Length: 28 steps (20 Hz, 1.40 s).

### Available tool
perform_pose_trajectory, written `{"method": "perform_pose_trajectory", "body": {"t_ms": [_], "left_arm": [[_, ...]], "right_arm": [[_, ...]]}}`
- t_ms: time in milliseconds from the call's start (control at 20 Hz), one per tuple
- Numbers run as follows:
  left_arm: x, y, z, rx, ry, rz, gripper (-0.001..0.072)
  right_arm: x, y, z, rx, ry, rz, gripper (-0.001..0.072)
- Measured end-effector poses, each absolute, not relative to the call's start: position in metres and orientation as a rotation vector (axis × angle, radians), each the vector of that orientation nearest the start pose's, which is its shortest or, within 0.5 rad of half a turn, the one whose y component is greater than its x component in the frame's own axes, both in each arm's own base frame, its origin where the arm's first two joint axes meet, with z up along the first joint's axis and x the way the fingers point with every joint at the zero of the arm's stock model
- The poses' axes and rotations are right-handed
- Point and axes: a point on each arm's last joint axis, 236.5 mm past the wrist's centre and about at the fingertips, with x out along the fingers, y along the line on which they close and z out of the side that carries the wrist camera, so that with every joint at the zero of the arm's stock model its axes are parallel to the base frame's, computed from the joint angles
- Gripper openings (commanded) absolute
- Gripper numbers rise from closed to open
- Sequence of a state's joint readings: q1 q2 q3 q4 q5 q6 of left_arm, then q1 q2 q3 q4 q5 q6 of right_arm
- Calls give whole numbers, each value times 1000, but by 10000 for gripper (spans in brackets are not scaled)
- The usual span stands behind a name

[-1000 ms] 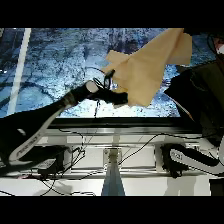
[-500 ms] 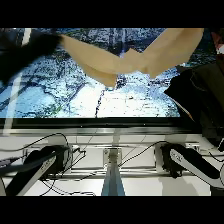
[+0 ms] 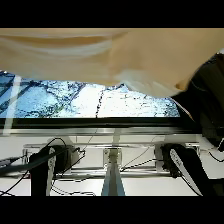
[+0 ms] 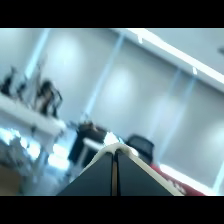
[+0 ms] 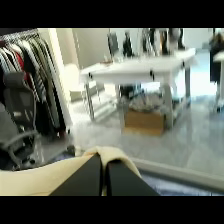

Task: Fold the clothes and pants, and hang the long-sleeved shirts on hangers.

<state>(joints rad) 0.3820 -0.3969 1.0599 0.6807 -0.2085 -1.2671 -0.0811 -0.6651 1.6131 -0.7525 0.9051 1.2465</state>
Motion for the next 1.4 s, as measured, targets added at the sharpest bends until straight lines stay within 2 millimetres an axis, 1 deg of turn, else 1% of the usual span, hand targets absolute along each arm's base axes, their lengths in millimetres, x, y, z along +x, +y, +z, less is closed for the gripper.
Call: {"method": "perform_pose_trajectory", "body": {"t_ms": [50,100,150,200,250,300,350,400,450,550,650,700,750,800,850,900,950,1000,1100,1200,1300,1400], "left_arm": [[232,57,489,-406,-567,77,12],[235,59,486,-393,-557,91,12],[245,61,479,-391,-522,93,12],[263,62,463,-392,-452,87,12],[287,62,440,-397,-355,74,12],[312,61,414,-410,-250,56,12],[337,58,382,-417,-132,33,12],[364,53,343,-417,1,1,12],[389,47,305,-410,123,-31,12],[429,34,232,-380,318,-93,12],[461,23,168,-356,455,-128,14],[477,22,138,-347,499,-126,14],[490,21,113,-339,528,-114,14],[500,21,92,-334,548,-99,14],[509,23,73,-326,564,-82,13],[515,25,60,-319,572,-65,14],[519,27,48,-313,583,-53,14],[522,29,40,-309,590,-44,13],[522,33,29,-311,608,-34,13],[516,35,21,-326,648,-51,12],[503,34,9,-358,720,-91,12],[487,28,-3,-393,804,-148,12]], "right_arm": [[223,117,521,166,-177,551,11],[218,115,523,153,-189,539,11],[222,111,519,136,-181,516,11],[231,107,512,133,-156,494,11],[246,103,500,138,-109,475,11],[266,100,482,150,-44,462,11],[290,97,459,162,40,450,12],[317,95,429,187,141,445,12],[343,94,394,212,249,442,12],[390,93,321,262,461,435,12],[429,89,249,311,646,418,12],[445,88,217,336,718,408,13],[461,86,183,361,785,393,12],[474,83,154,381,835,376,13],[487,80,127,402,874,358,13],[497,78,103,420,904,339,13],[505,75,85,432,925,324,12],[510,74,71,440,940,311,12],[516,70,53,441,962,294,12],[515,67,45,421,979,284,12],[506,61,37,371,1025,277,11],[494,53,28,309,1083,266,12]]}}
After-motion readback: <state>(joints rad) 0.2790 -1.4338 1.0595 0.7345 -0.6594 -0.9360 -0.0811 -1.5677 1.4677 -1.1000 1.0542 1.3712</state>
